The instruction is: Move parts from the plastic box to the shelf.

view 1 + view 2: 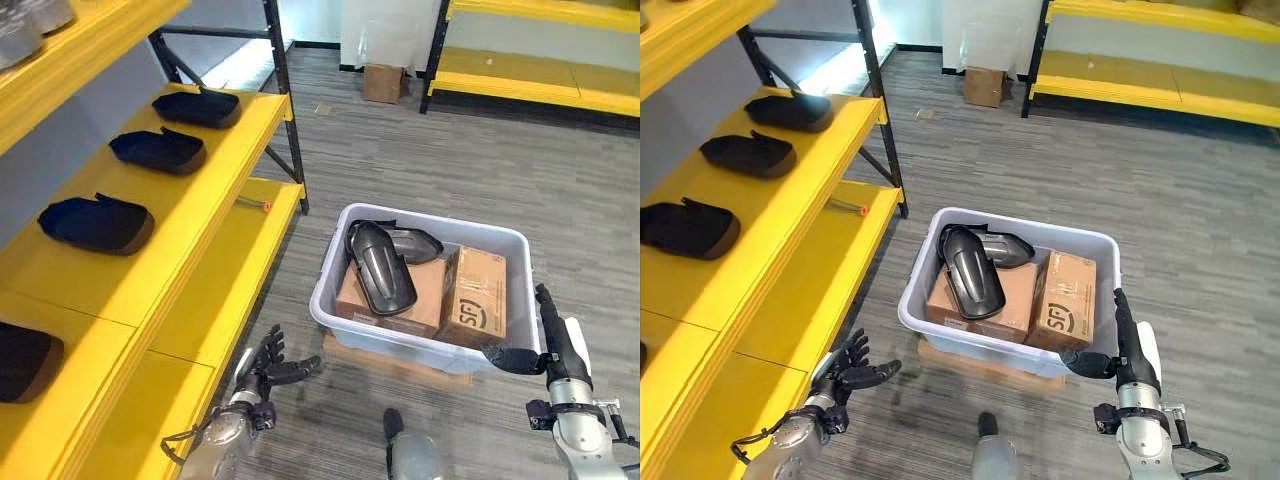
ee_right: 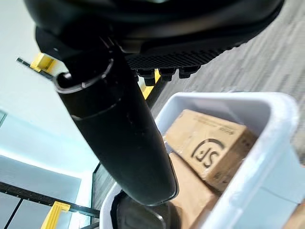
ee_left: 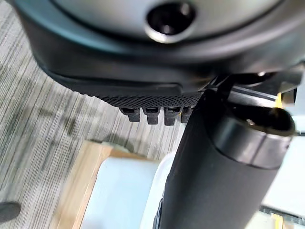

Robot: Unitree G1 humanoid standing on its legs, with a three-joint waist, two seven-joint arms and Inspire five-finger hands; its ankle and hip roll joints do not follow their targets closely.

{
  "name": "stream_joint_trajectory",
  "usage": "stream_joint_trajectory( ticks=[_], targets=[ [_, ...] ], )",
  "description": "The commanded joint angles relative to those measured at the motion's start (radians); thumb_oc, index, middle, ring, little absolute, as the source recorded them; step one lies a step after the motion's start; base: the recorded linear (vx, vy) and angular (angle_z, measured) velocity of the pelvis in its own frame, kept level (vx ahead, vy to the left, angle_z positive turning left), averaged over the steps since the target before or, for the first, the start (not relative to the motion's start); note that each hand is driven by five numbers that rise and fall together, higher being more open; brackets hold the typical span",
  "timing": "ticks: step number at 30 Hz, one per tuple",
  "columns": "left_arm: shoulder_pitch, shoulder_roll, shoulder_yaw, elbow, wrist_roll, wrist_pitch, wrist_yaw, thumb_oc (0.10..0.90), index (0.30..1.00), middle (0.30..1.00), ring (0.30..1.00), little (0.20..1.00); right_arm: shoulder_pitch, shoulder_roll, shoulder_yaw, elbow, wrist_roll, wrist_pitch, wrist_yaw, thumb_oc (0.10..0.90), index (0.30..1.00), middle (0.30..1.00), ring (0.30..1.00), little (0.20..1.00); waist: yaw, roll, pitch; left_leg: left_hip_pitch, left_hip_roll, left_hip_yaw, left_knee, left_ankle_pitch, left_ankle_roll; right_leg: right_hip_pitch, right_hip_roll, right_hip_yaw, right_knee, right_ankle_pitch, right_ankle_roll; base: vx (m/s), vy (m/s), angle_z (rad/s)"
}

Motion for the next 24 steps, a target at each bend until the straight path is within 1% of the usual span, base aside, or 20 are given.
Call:
stream_joint_trajectory(
  ticks=[1, 4, 5, 8, 9, 10, 11, 12, 13, 14, 15, 16, 17, 18, 19, 20, 21, 22, 23, 24],
  targets=[
    [-0.035, 0.03, 0.047, -0.101, 0.013, -0.066, -0.025, 0.9, 1.0, 1.0, 1.0, 1.0, -0.049, -0.035, -0.09, -0.127, 0.01, -0.098, -0.033, 0.9, 1.0, 1.0, 1.0, 1.0, -0.003, -0.027, -0.002, -0.102, 0.124, -0.087, -0.015, 0.27, -0.082, 0.009, -0.032, -0.039, 0.15, -0.162, 0.017, -0.08, -0.107, 0.05],
    [-0.037, 0.028, 0.046, -0.098, 0.015, -0.065, -0.024, 0.9, 1.0, 1.0, 1.0, 1.0, -0.041, -0.034, -0.093, -0.126, 0.012, -0.101, -0.037, 0.9, 1.0, 1.0, 1.0, 1.0, -0.007, -0.025, -0.006, -0.096, 0.13, -0.112, -0.04, 0.309, -0.082, -0.003, -0.014, -0.036, 0.184, -0.178, 0.004, -0.06, -0.124, 0.1],
    [-0.028, 0.028, 0.058, -0.096, 0.016, -0.065, -0.018, 0.9, 1.0, 1.0, 1.0, 1.0, -0.038, -0.039, -0.103, -0.149, -0.001, -0.11, -0.054, 0.9, 1.0, 1.0, 1.0, 1.0, -0.007, -0.029, -0.017, -0.078, 0.14, -0.139, -0.051, 0.325, -0.082, -0.012, 0.009, -0.032, 0.221, -0.204, -0.018, -0.04, -0.254, -0.02],
    [-0.01, 0.032, 0.076, -0.101, 0.025, -0.07, -0.012, 0.9, 1.0, 1.0, 1.0, 1.0, -0.038, -0.048, -0.1, -0.165, -0.032, -0.113, -0.062, 0.9, 1.0, 1.0, 1.0, 1.0, -0.003, -0.033, -0.012, -0.076, 0.145, -0.179, -0.029, 0.312, -0.082, -0.019, 0.024, -0.014, 0.253, -0.228, -0.037, 0.01, -0.139, -0.14],
    [0.004, 0.031, 0.094, -0.097, 0.034, -0.073, -0.001, 0.9, 1.0, 1.0, 1.0, 1.0, -0.036, -0.048, -0.096, -0.163, -0.041, -0.109, -0.066, 0.9, 1.0, 1.0, 1.0, 1.0, 0.022, -0.034, 0.003, -0.088, 0.121, -0.292, -0.01, 0.33, -0.082, -0.022, 0.035, 0.018, 0.27, -0.239, -0.046, 0.01, -0.104, -0.17],
    [0.009, 0.028, 0.104, -0.095, 0.035, -0.073, 0.0, 0.9, 1.0, 1.0, 1.0, 1.0, -0.034, -0.047, -0.098, -0.165, -0.042, -0.11, -0.067, 0.9, 1.0, 1.0, 1.0, 1.0, 0.035, -0.033, 0.008, -0.103, 0.099, -0.36, -0.009, 0.325, -0.082, -0.02, 0.045, 0.037, 0.262, -0.243, -0.053, -0.01, -0.061, -0.52],
    [0.009, 0.029, 0.103, -0.095, 0.036, -0.073, -0.001, 0.9, 1.0, 1.0, 1.0, 1.0, -0.033, -0.047, -0.099, -0.165, -0.042, -0.11, -0.066, 0.9, 1.0, 1.0, 1.0, 1.0, 0.031, -0.033, 0.008, -0.109, 0.097, -0.368, -0.007, 0.324, -0.082, -0.019, 0.042, 0.033, 0.262, -0.243, -0.053, 0.0, -0.006, -0.75],
    [0.035, 0.025, 0.128, -0.097, 0.035, -0.081, 0.007, 0.9, 1.0, 1.0, 1.0, 1.0, -0.031, -0.049, -0.087, -0.166, -0.039, -0.113, -0.058, 0.9, 1.0, 1.0, 1.0, 1.0, 0.063, -0.03, 0.017, -0.135, 0.015, -0.537, -0.021, 0.285, -0.067, -0.015, 0.057, 0.072, 0.243, -0.24, -0.052, 0.02, -0.013, -0.73],
    [0.044, 0.025, 0.143, -0.107, 0.033, -0.084, 0.007, 0.9, 1.0, 1.0, 1.0, 1.0, -0.034, -0.048, -0.087, -0.165, -0.034, -0.119, -0.052, 0.9, 1.0, 1.0, 1.0, 1.0, 0.063, -0.034, 0.016, -0.155, -0.007, -0.574, -0.023, 0.242, -0.054, -0.006, 0.059, 0.081, 0.222, -0.239, -0.053, 0.07, -0.05, -0.57],
    [0.053, 0.023, 0.145, -0.108, 0.041, -0.088, 0.004, 0.9, 1.0, 1.0, 1.0, 1.0, -0.033, -0.047, -0.083, -0.158, -0.029, -0.121, -0.044, 0.9, 1.0, 1.0, 1.0, 1.0, 0.079, -0.043, 0.021, -0.194, -0.057, -0.629, -0.009, 0.199, -0.039, 0.018, 0.063, 0.093, 0.188, -0.234, -0.055, 0.11, -0.094, -0.49],
    [0.057, 0.024, 0.152, -0.112, 0.042, -0.09, -0.002, 0.9, 1.0, 1.0, 1.0, 1.0, -0.038, -0.043, -0.081, -0.154, -0.024, -0.126, -0.036, 0.9, 1.0, 1.0, 1.0, 1.0, 0.086, -0.051, 0.026, -0.22, -0.089, -0.645, -0.011, 0.155, -0.021, 0.038, 0.061, 0.093, 0.165, -0.231, -0.056, 0.13, -0.094, -0.59],
    [0.057, 0.025, 0.148, -0.116, 0.045, -0.094, -0.01, 0.9, 1.0, 1.0, 1.0, 1.0, -0.039, -0.045, -0.08, -0.147, -0.02, -0.13, -0.032, 0.9, 1.0, 1.0, 1.0, 1.0, 0.095, -0.056, 0.037, -0.266, -0.134, -0.654, -0.016, 0.127, -0.01, 0.058, 0.059, 0.085, 0.148, -0.228, -0.057, 0.14, -0.075, -0.31],
    [0.055, 0.026, 0.15, -0.114, 0.048, -0.097, -0.017, 0.9, 1.0, 1.0, 1.0, 1.0, -0.047, -0.046, -0.078, -0.14, -0.018, -0.132, -0.028, 0.9, 1.0, 1.0, 1.0, 1.0, 0.102, -0.056, 0.054, -0.313, -0.158, -0.641, -0.022, 0.13, -0.011, 0.078, 0.062, 0.077, 0.142, -0.226, -0.06, 0.18, -0.003, -0.16],
    [0.054, 0.032, 0.153, -0.105, 0.046, -0.102, -0.011, 0.9, 1.0, 1.0, 1.0, 1.0, -0.078, -0.055, -0.051, -0.133, -0.024, -0.132, -0.024, 0.9, 1.0, 1.0, 1.0, 1.0, 0.144, -0.048, 0.093, -0.397, -0.199, -0.678, -0.074, 0.167, 0.011, 0.086, 0.09, 0.083, 0.157, -0.202, -0.059, 0.14, 0.022, -0.5],
    [0.053, 0.031, 0.153, -0.104, 0.046, -0.102, -0.011, 0.9, 1.0, 1.0, 1.0, 1.0, -0.079, -0.055, -0.051, -0.133, -0.024, -0.132, -0.024, 0.9, 1.0, 1.0, 1.0, 1.0, 0.145, -0.048, 0.093, -0.397, -0.199, -0.677, -0.075, 0.168, 0.011, 0.086, 0.09, 0.084, 0.157, -0.201, -0.059, 0.15, 0.069, -0.69],
    [0.055, 0.029, 0.152, -0.105, 0.046, -0.103, -0.011, 0.9, 1.0, 1.0, 1.0, 1.0, -0.085, -0.06, -0.043, -0.135, -0.028, -0.135, -0.019, 0.9, 1.0, 1.0, 1.0, 1.0, 0.153, -0.046, 0.093, -0.397, -0.202, -0.699, -0.086, 0.162, 0.011, 0.09, 0.093, 0.091, 0.163, -0.21, -0.053, 0.13, 0.059, -0.78],
    [0.06, 0.024, 0.155, -0.102, 0.039, -0.103, -0.011, 0.9, 1.0, 1.0, 1.0, 1.0, -0.088, -0.059, -0.04, -0.143, -0.029, -0.133, -0.011, 0.9, 1.0, 1.0, 1.0, 1.0, 0.149, -0.045, 0.086, -0.374, -0.185, -0.686, -0.096, 0.149, 0.016, 0.087, 0.098, 0.097, 0.174, -0.225, -0.05, 0.22, 0.095, -0.41],
    [0.058, 0.021, 0.146, -0.099, 0.04, -0.103, -0.012, 0.9, 1.0, 1.0, 1.0, 1.0, -0.087, -0.06, -0.034, -0.141, -0.029, -0.133, -0.006, 0.9, 1.0, 1.0, 1.0, 1.0, 0.147, -0.049, 0.078, -0.355, -0.188, -0.676, -0.091, 0.135, 0.024, 0.101, 0.092, 0.103, 0.164, -0.232, -0.043, 0.38, 0.107, -0.64],
    [0.047, 0.018, 0.128, -0.098, 0.038, -0.105, -0.016, 0.9, 1.0, 1.0, 1.0, 1.0, -0.08, -0.058, -0.035, -0.133, -0.022, -0.131, 0.001, 0.9, 1.0, 1.0, 1.0, 1.0, 0.139, -0.064, 0.064, -0.349, -0.189, -0.663, -0.057, 0.109, 0.007, 0.128, 0.067, 0.104, 0.15, -0.264, -0.037, 0.31, 0.08, -0.78],
    [0.047, 0.018, 0.127, -0.097, 0.038, -0.105, -0.016, 0.9, 1.0, 1.0, 1.0, 1.0, -0.079, -0.057, -0.036, -0.134, -0.022, -0.13, 0.002, 0.9, 1.0, 1.0, 1.0, 1.0, 0.14, -0.065, 0.064, -0.35, -0.189, -0.662, -0.053, 0.106, 0.007, 0.128, 0.066, 0.105, 0.15, -0.265, -0.036, 0.31, 0.063, -0.69]
  ],
)
